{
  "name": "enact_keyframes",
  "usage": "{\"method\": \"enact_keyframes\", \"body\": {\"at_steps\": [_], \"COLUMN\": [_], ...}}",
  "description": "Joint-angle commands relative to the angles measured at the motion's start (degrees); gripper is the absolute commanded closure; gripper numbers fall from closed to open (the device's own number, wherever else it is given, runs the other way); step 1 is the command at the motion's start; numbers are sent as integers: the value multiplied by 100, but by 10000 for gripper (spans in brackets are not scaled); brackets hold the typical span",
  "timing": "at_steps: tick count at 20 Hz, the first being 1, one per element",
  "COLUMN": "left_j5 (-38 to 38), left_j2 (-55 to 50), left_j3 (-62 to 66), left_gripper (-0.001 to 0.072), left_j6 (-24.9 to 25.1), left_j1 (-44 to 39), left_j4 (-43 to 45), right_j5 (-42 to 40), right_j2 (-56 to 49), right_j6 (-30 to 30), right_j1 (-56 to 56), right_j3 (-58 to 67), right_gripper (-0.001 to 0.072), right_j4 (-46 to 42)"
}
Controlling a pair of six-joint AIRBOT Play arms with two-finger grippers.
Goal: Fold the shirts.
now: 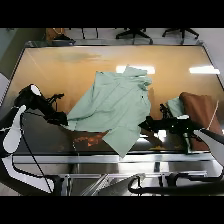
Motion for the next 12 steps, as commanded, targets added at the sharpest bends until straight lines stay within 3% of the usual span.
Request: {"method": "enact_keyframes", "body": {"at_steps": [1, 2, 6, 8, 12], "left_j5": [240, 341, 376, 236, 400], "left_j2": [22, 22, 229, 719, 1978], "left_j3": [-52, -120, -295, 9, 1309], "left_gripper": [521, 692, 697, 697, 697], "left_j6": [-140, -138, -286, -267, -295], "left_j1": [-9, -11, 17, 173, 608], "left_j4": [-24, -50, -546, -1895, -5786], "right_j5": [-17, 0, 656, 1259, 1565], "right_j2": [-17, -7, 424, 909, 1790], "right_j6": [-42, -44, -234, -232, -223], "right_j1": [7, 7, -175, -481, -872], "right_j3": [0, 7, 592, 1556, 4345], "right_gripper": [697, 697, 697, 697, 698], "right_j4": [111, 114, 310, 717, 1582]}}
